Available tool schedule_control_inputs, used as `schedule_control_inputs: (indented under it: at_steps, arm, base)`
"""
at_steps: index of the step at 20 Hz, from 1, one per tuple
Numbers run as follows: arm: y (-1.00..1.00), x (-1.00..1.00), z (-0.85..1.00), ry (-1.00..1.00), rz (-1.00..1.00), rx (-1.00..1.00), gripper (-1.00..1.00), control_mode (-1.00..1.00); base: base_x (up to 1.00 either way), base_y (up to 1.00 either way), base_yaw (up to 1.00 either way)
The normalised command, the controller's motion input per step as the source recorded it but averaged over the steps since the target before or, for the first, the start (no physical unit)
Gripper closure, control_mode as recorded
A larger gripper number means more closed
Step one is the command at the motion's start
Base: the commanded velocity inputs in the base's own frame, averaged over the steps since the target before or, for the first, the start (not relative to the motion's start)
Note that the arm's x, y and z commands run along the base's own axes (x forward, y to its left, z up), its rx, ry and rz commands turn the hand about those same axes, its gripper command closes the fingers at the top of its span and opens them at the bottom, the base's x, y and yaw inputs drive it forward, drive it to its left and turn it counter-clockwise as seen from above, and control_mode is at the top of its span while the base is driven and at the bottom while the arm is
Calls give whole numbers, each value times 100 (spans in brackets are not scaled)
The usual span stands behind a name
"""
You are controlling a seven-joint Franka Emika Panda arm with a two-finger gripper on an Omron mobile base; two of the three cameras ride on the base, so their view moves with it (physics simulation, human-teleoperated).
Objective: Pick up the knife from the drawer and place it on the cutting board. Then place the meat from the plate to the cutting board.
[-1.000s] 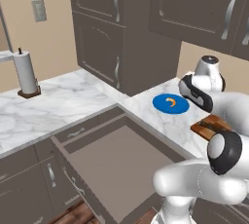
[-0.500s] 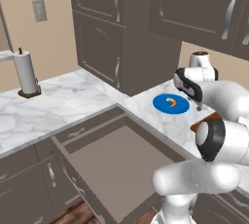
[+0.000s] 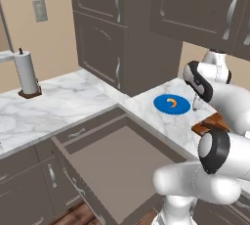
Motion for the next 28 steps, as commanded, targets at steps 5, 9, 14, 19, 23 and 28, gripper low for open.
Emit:
schedule_control_inputs:
  at_steps: [5, 9, 14, 19, 23, 28]
  arm:
    - [30, -34, 0, -14, -54, 1, -100, -100]
    - [19, -37, 0, -6, -52, 0, -100, -100]
    - [3, -14, 10, 0, -54, 1, -100, -100]
    - [0, 3, 5, 1, -36, 1, -100, -100]
    - [0, 46, 0, 2, -3, 1, -100, -100]
    - [-3, 41, 0, 0, 1, 2, -100, -100]
  base:
    - [0, 0, 0]
    - [0, 0, 0]
    - [0, 0, 0]
    - [0, 0, 0]
    - [0, 0, 0]
    - [0, 0, 0]
